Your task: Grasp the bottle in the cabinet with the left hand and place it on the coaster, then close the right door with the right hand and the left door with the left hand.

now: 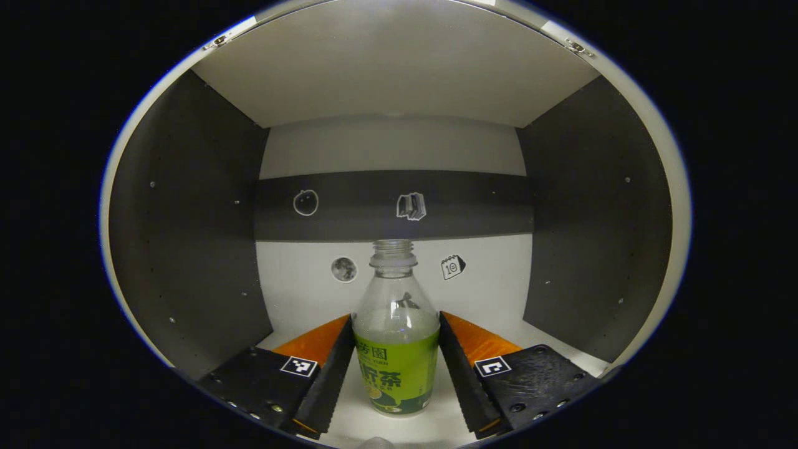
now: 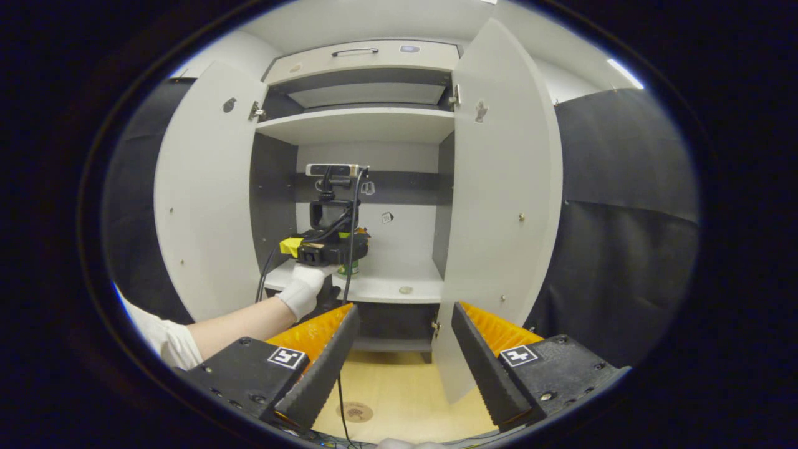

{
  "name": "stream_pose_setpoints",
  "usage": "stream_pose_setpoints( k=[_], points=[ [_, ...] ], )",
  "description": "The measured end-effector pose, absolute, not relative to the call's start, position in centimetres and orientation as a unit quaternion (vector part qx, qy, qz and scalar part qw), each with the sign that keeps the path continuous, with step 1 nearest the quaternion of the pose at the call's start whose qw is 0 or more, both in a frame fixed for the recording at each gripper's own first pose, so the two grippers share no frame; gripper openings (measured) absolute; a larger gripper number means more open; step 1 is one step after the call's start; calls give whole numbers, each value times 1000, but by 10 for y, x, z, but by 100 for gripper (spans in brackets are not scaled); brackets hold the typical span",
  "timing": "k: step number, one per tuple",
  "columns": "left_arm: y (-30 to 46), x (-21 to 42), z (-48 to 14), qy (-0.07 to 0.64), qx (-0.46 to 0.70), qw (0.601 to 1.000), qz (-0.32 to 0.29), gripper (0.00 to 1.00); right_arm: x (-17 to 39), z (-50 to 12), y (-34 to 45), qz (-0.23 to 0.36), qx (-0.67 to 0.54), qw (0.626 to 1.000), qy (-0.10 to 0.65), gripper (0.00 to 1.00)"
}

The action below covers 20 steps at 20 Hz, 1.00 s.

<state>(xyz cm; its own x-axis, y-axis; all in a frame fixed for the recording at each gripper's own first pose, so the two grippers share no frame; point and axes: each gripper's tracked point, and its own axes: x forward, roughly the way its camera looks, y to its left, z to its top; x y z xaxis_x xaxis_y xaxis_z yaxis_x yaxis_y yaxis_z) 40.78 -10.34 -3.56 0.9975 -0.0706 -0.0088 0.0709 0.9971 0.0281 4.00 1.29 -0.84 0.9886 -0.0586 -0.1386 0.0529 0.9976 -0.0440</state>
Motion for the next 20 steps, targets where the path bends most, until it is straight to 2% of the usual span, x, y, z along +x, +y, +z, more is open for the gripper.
stream_pose_setpoints(
  k=[3, 4, 6, 7, 9, 10, 13, 15, 16, 20],
  points=[
    [-106, 380, -24, -3, -12, 998, -62, 75, 31, -5, 11, -26, -16, 997, 64, 99],
    [-103, 364, -20, -8, -8, 998, -66, 78, 28, -4, 10, -25, -16, 998, 62, 100],
    [-103, 331, -11, -19, 0, 997, -76, 75, 22, -3, 6, -27, -15, 998, 57, 98],
    [-105, 315, -11, -22, 1, 996, -86, 78, 19, -3, 4, -26, -13, 998, 56, 98],
    [-107, 278, -16, -23, 0, 995, -101, 75, 14, -8, -2, -29, -9, 998, 56, 99],
    [-109, 258, -21, -23, -1, 994, -108, 75, 12, -11, -5, -30, -6, 998, 58, 95],
    [-116, 204, -50, -11, -13, 992, -123, 75, 5, -23, -13, -31, 6, 997, 66, 99],
    [-122, 172, -74, -1, -26, 991, -132, 75, 1, -32, -18, -31, 7, 997, 72, 95],
    [-123, 157, -87, 0, -29, 990, -136, 75, -1, -36, -20, -31, 6, 997, 74, 98],
    [-126, 114, -145, 8, -16, 989, -147, 75, -9, -48, -25, -25, -3, 996, 83, 98]
  ],
)
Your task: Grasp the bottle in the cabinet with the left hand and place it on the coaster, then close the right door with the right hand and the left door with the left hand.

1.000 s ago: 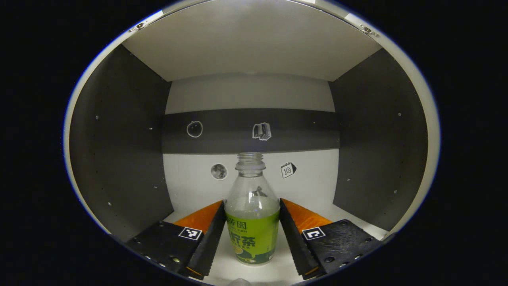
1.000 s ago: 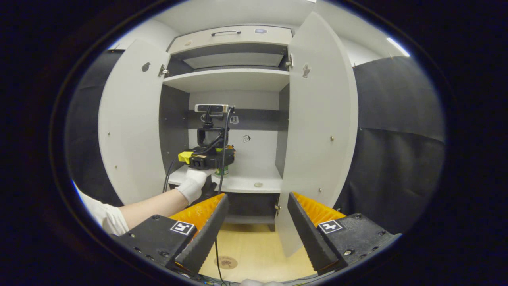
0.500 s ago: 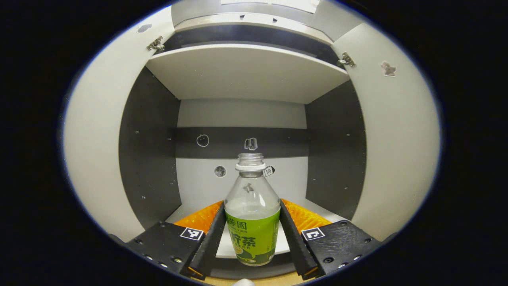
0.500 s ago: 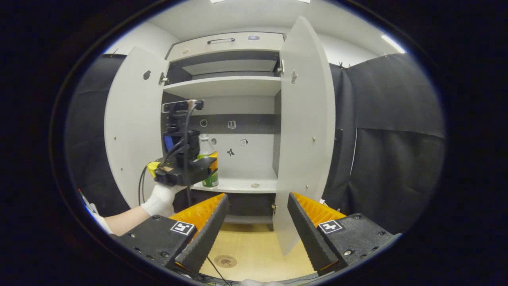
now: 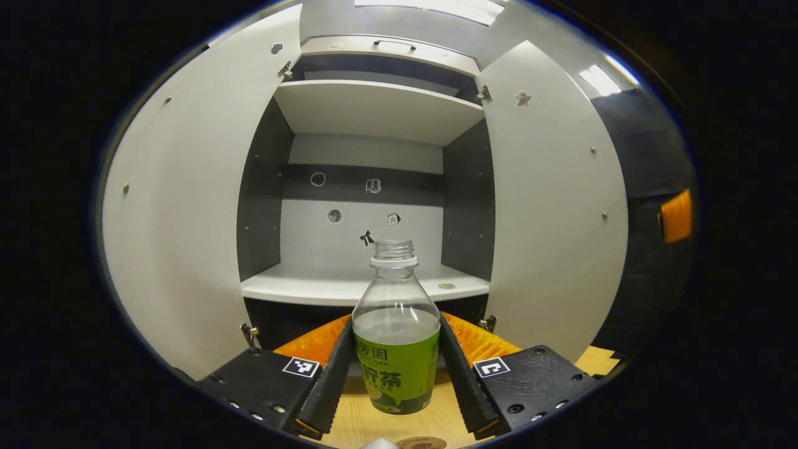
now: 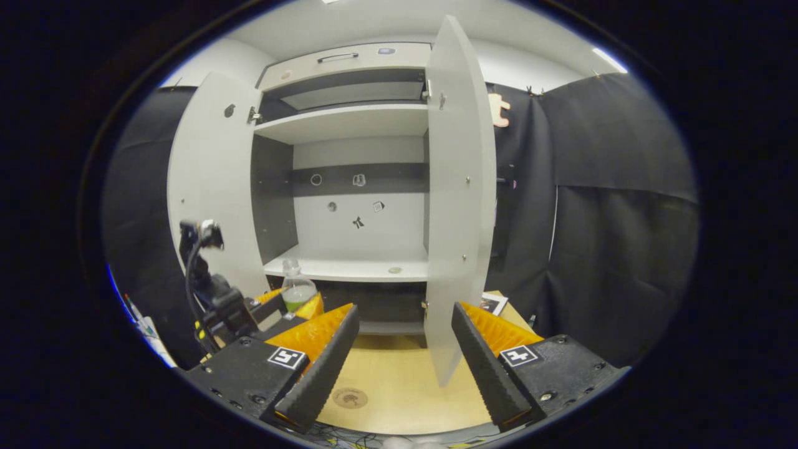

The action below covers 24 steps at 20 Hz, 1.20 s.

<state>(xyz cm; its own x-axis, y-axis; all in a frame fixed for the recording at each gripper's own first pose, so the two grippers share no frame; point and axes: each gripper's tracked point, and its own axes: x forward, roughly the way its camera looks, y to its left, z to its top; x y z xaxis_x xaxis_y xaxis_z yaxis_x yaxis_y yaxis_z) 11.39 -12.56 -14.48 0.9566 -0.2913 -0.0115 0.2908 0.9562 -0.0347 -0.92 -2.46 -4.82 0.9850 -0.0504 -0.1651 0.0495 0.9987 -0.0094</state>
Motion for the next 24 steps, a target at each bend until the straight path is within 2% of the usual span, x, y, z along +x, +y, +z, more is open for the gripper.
stream_pose_setpoints(
  k=[7, 12, 20, 22, 24],
  points=[
    [-140, 69, -258, 16, -55, 980, -189, 75, -15, -67, -37, -29, -16, 992, 119, 99],
    [-159, 53, -313, 20, -4, 975, -222, 75, -18, -78, -38, -29, -41, 988, 143, 99],
    [-164, 55, -332, 25, -3, 973, -229, 76, -17, -81, -34, -18, -57, 986, 153, 99],
    [-160, 54, -337, 38, -3, 975, -218, 81, -16, -81, -34, -19, -51, 987, 153, 99],
    [-153, 54, -337, 49, 14, 977, -206, 90, -17, -83, -37, -21, -52, 986, 156, 99]
  ],
)
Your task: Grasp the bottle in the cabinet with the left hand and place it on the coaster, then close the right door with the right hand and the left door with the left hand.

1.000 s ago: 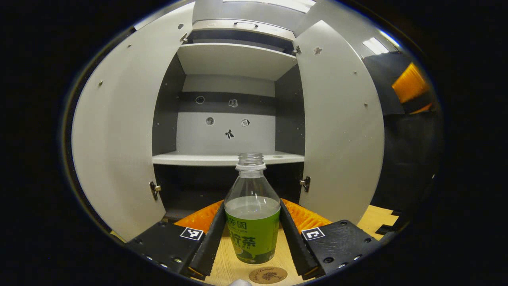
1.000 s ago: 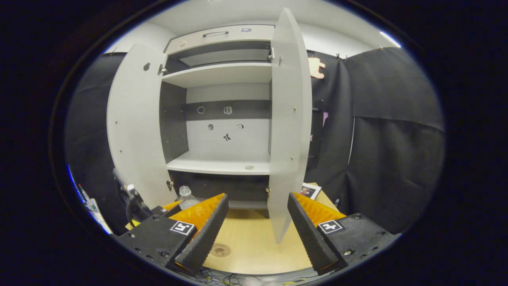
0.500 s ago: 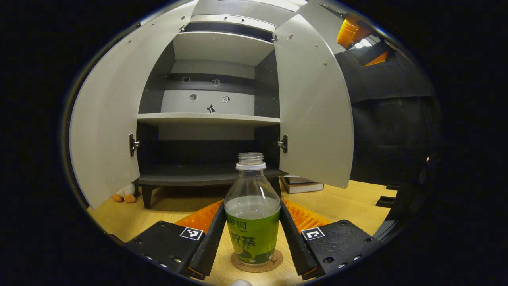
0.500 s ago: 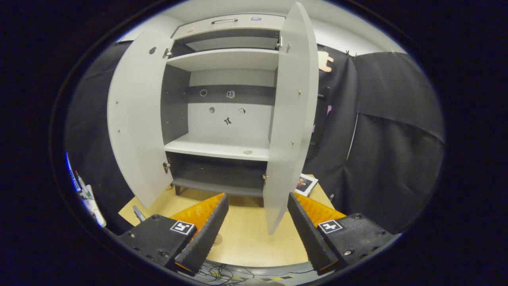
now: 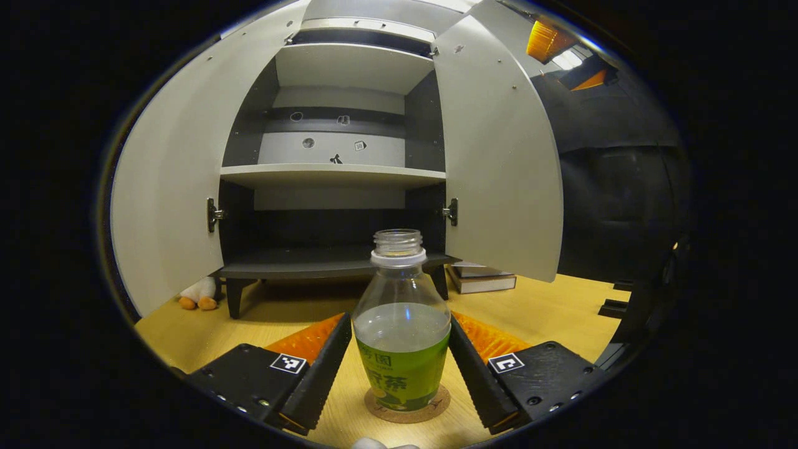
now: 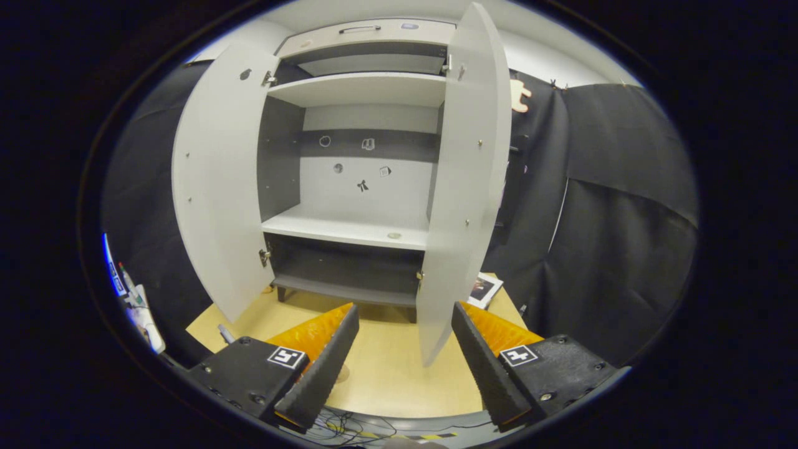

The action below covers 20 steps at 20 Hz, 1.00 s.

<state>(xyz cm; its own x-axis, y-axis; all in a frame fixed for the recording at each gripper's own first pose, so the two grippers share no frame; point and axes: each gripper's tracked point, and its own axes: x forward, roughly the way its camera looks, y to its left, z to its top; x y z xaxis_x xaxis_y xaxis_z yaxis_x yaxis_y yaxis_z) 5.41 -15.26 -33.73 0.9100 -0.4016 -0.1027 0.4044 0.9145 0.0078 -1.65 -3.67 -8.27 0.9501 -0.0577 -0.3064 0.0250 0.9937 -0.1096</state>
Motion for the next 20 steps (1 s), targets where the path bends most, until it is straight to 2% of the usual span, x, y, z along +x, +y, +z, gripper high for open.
stream_pose_setpoints(
  k=[3, 9, 13, 15, 16, 18, 20],
  points=[
    [-150, 54, -314, 33, 16, 978, -204, 94, -17, -81, -39, -24, -50, 987, 152, 98],
    [-149, 56, -240, -10, 14, 980, -199, 94, -19, -77, -37, -25, -40, 989, 142, 99],
    [-135, 56, -190, -2, -2, 985, -174, 94, -18, -66, -30, -17, -32, 992, 122, 99],
    [-124, 56, -168, 11, -7, 987, -161, 94, -18, -60, -25, -12, -28, 993, 110, 95],
    [-118, 55, -157, 17, -12, 988, -155, 94, -17, -57, -22, -8, -26, 994, 104, 98],
    [-105, 52, -135, 24, -26, 989, -145, 94, -16, -51, -16, -2, -20, 995, 93, 96],
    [-85, 48, -114, 28, -31, 991, -125, 94, -15, -43, -11, 4, -14, 997, 80, 98]
  ],
)
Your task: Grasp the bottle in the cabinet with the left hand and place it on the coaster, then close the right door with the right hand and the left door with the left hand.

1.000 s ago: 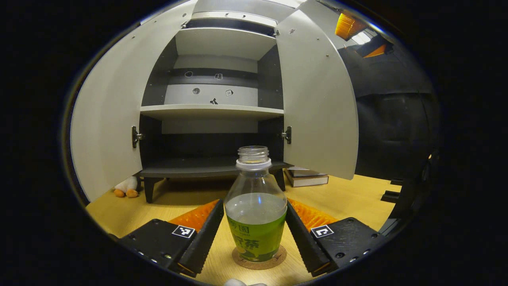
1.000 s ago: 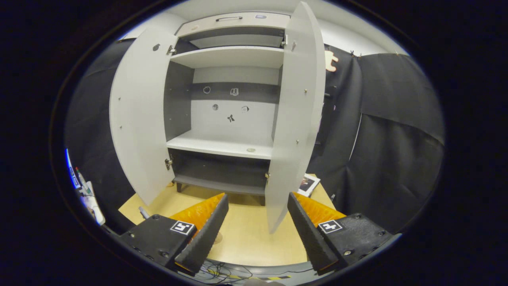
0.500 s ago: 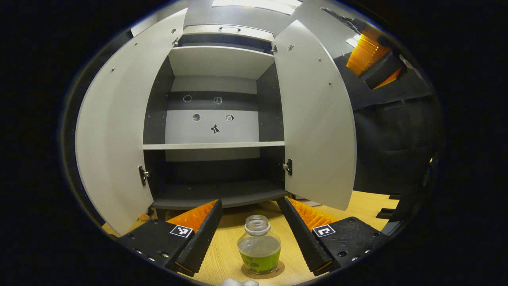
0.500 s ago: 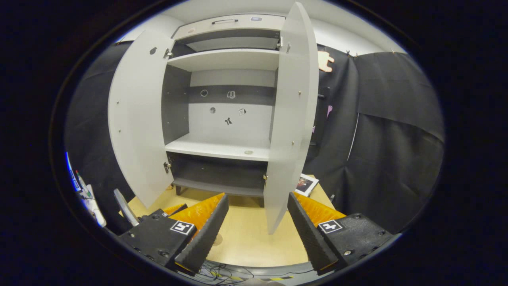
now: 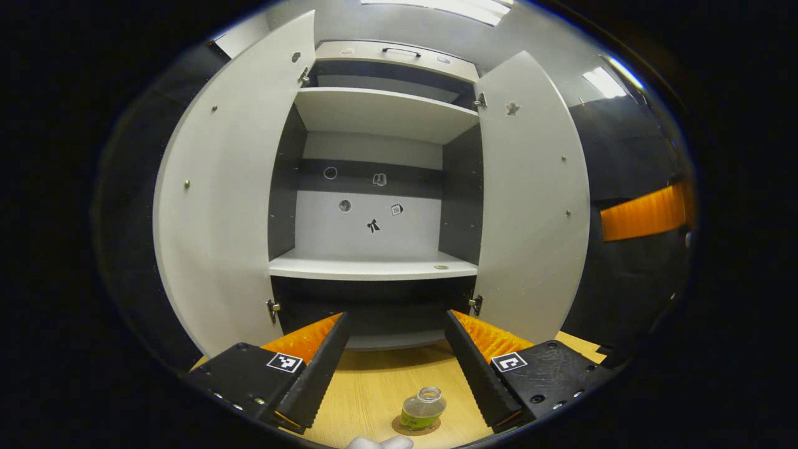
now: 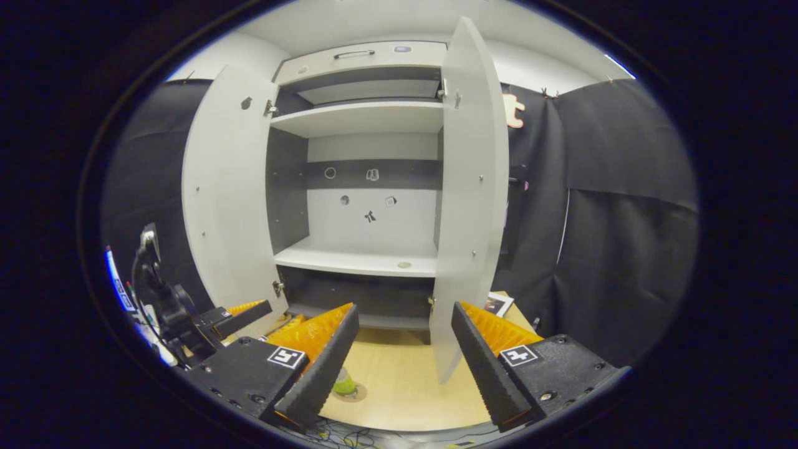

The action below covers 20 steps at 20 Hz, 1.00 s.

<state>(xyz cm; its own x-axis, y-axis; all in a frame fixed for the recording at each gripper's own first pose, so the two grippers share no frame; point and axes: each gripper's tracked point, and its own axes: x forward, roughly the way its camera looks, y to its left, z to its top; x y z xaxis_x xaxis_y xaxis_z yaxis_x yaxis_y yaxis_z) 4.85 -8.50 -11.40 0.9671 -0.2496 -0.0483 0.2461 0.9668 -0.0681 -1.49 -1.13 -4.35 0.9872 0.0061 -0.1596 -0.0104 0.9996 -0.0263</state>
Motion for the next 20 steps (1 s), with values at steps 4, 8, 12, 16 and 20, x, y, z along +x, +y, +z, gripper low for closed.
stream_pose_setpoints(
  k=[4, 8, 12, 16, 20],
  points=[
    [-37, 42, -82, 31, -14, 997, -72, 94, -9, -31, -7, 11, -7, 998, 56, 99],
    [0, 24, -58, 16, -7, 999, -45, 97, -3, -25, -18, 4, -5, 999, 42, 99],
    [29, 4, -56, 25, -5, 1000, -14, 93, 1, -22, -46, -17, 8, 999, 38, 99],
    [39, -4, -61, 35, -2, 999, 3, 94, 6, -13, -107, -67, 18, 997, 36, 95],
    [35, -3, -63, 41, -8, 999, 20, 94, 15, 12, -182, -121, 22, 992, 16, 99]
  ],
)
